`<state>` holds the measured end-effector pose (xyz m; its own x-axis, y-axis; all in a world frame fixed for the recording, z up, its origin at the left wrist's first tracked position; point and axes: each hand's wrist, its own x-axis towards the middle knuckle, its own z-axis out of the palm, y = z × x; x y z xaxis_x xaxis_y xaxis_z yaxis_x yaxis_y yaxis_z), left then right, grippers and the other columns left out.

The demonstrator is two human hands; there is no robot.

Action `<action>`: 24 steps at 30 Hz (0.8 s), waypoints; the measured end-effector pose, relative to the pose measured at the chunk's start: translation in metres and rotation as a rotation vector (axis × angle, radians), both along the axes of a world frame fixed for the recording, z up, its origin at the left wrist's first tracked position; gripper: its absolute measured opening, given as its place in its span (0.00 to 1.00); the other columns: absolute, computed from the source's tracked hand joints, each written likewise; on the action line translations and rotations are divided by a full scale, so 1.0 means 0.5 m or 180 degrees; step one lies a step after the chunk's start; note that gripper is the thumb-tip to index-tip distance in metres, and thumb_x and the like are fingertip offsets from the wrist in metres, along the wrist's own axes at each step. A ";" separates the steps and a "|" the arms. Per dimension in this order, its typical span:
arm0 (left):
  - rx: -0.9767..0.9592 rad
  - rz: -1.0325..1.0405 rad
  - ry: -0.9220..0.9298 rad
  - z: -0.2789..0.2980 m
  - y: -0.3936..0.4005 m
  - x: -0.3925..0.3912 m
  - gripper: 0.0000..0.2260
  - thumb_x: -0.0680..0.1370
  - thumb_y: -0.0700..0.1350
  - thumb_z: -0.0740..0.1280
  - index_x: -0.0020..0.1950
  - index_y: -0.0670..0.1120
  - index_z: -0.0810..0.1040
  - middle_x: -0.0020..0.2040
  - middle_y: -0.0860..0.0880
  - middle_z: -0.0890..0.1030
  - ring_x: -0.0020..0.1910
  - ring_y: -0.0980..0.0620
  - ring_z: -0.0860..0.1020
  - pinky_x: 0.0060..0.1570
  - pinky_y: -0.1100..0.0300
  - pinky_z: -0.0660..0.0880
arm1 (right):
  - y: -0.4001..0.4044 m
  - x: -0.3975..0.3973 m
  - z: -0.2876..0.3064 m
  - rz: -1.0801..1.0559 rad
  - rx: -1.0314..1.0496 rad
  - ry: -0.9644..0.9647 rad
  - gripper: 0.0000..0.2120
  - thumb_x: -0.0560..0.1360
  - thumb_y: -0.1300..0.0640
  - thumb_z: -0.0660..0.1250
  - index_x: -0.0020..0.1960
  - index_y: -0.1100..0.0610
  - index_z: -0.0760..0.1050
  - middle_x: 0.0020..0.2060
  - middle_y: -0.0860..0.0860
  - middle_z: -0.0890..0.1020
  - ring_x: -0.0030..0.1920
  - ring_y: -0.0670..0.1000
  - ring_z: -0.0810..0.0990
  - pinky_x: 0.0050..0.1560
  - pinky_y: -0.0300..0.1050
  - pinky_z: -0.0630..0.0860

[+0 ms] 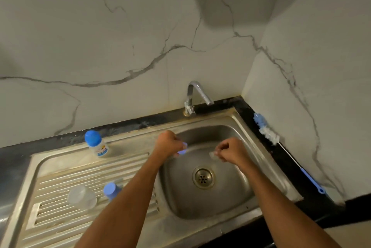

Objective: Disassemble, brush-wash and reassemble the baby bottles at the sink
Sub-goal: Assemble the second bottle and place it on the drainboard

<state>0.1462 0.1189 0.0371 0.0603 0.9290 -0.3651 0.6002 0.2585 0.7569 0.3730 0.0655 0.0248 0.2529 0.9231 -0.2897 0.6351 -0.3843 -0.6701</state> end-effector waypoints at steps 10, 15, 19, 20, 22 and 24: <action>-0.0477 0.0608 -0.2225 0.066 -0.016 0.013 0.09 0.79 0.33 0.67 0.58 0.39 0.82 0.57 0.40 0.82 0.55 0.44 0.83 0.49 0.55 0.83 | 0.004 -0.031 0.089 -0.0417 0.0419 0.2172 0.10 0.71 0.66 0.73 0.52 0.61 0.80 0.47 0.60 0.84 0.46 0.59 0.86 0.45 0.55 0.84; -0.0480 0.0589 -0.2458 0.079 -0.033 0.017 0.09 0.78 0.32 0.67 0.57 0.37 0.81 0.55 0.39 0.83 0.53 0.45 0.85 0.48 0.54 0.83 | 0.011 -0.067 0.102 0.0033 0.0708 0.1509 0.10 0.70 0.63 0.77 0.49 0.59 0.81 0.42 0.54 0.86 0.41 0.51 0.87 0.43 0.49 0.85; -0.0489 0.0508 -0.2619 0.084 -0.042 0.018 0.09 0.79 0.33 0.67 0.58 0.36 0.81 0.54 0.40 0.85 0.51 0.45 0.86 0.50 0.52 0.83 | 0.017 -0.091 0.097 0.0345 0.0776 0.0852 0.14 0.70 0.55 0.78 0.55 0.53 0.83 0.44 0.48 0.86 0.39 0.42 0.85 0.42 0.38 0.82; -0.0462 0.0480 -0.2614 0.084 -0.043 0.018 0.09 0.79 0.34 0.68 0.59 0.36 0.81 0.54 0.40 0.85 0.51 0.45 0.86 0.50 0.51 0.83 | 0.018 -0.094 0.094 0.0416 0.0761 0.0726 0.15 0.70 0.52 0.77 0.56 0.52 0.83 0.44 0.47 0.86 0.39 0.41 0.85 0.42 0.35 0.81; -0.0407 0.0478 -0.2554 0.082 -0.044 0.017 0.09 0.79 0.35 0.68 0.59 0.37 0.81 0.53 0.40 0.85 0.50 0.46 0.86 0.50 0.52 0.83 | 0.015 -0.098 0.096 0.0579 0.0729 0.0656 0.17 0.70 0.50 0.77 0.57 0.52 0.82 0.46 0.47 0.86 0.42 0.40 0.84 0.46 0.35 0.81; -0.0361 0.0514 -0.2452 0.080 -0.045 0.014 0.09 0.80 0.35 0.67 0.59 0.37 0.82 0.53 0.40 0.85 0.49 0.46 0.86 0.48 0.53 0.84 | 0.013 -0.096 0.097 0.0786 0.0674 0.0650 0.19 0.70 0.53 0.78 0.60 0.53 0.81 0.52 0.48 0.86 0.49 0.43 0.84 0.54 0.41 0.80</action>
<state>0.1534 0.0962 0.0772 0.2020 0.9074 -0.3685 -0.1331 0.3982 0.9076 0.3251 0.0721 0.0736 -0.0279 0.9938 -0.1075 0.5364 -0.0759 -0.8406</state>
